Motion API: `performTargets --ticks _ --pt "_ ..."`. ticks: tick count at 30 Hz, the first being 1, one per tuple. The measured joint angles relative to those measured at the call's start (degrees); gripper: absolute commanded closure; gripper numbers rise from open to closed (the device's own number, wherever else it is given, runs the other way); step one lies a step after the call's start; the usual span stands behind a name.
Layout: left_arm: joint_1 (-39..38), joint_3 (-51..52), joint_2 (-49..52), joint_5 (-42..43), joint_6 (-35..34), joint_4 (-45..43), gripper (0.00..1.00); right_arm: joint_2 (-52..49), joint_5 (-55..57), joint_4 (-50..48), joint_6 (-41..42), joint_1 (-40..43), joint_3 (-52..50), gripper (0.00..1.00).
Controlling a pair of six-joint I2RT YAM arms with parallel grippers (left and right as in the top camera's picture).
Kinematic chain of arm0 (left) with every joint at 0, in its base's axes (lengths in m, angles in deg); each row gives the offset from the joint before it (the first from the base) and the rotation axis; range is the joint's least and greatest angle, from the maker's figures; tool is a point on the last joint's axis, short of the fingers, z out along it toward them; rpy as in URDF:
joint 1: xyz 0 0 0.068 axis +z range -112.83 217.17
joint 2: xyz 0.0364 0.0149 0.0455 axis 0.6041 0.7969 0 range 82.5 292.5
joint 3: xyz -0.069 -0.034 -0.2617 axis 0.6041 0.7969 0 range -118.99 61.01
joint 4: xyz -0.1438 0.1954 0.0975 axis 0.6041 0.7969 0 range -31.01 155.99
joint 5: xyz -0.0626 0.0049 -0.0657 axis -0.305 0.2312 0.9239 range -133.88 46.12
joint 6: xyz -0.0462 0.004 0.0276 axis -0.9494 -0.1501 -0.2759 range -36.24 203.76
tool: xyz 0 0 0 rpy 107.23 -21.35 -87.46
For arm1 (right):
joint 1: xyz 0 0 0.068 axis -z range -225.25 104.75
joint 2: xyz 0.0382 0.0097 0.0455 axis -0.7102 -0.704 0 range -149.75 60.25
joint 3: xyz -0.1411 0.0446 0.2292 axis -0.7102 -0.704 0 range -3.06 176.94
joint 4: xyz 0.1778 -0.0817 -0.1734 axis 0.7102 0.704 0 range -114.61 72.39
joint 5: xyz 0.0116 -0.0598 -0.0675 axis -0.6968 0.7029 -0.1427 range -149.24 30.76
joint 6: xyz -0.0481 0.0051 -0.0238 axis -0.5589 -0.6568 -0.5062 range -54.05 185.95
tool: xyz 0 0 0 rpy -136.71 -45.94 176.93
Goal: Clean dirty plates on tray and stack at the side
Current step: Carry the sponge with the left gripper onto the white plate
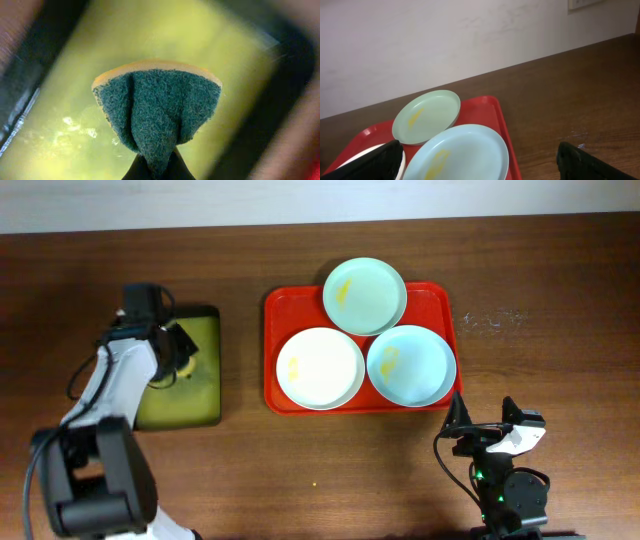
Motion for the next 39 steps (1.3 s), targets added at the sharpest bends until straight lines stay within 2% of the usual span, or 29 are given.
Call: performTargets --ticks 3,6,11,13,17,22,28,34,36,37,38,39 --pt "0.0 0.13 0.42 -0.52 3.26 2.38 1.0 0.0 -0.02 0.0 -0.04 0.0 0.0 0.01" --pt "-0.09 -0.28 -4.98 -0.22 4.57 4.52 1.0 0.0 0.0 0.0 0.0 0.0 0.0 0.01" --pt "-4.26 -2.78 -20.37 8.0 5.35 5.6 1.0 0.0 0.0 0.0 0.0 0.0 0.0 0.01" --pt "-6.62 -2.97 -20.79 11.28 5.38 7.04 1.0 0.0 -0.02 0.0 0.02 0.0 0.0 0.01" --pt "-17.7 -1.2 -17.31 16.06 5.42 7.76 1.0 0.0 0.0 0.0 0.0 0.0 0.0 0.01" --pt "-31.26 0.22 -8.61 17.38 3.56 2.64 1.0 0.0 0.0 0.0 -0.02 0.0 0.0 0.01" --pt "-38.8 0.46 1.75 14.32 -0.87 -6.99 1.0 0.0 -0.02 0.0 0.0 0.0 0.0 0.01" --pt "-39.58 0.68 6.45 5.35 -2.27 -12.44 0.99 0.0 0.0 0.0 0.0 0.0 0.0 0.01" --pt "-39.58 0.68 6.45 1.99 -2.29 -14.71 0.71 0.0 0.0 0.0 -0.02 0.0 0.0 0.01" --pt "-39.58 0.68 6.45 0.74 -2.62 -15.52 0.64 0.0 0.0 0.0 -0.02 0.0 0.0 0.01" --pt "-39.58 0.68 6.45 -0.13 -2.38 -15.91 0.51 0.0 0.0 0.0 0.02 0.0 0.0 0.01" --pt "-39.58 0.68 6.45 -0.63 -2.47 -16.13 0.43 0.0 0.0 0.0 -0.02 0.0 0.0 0.01"
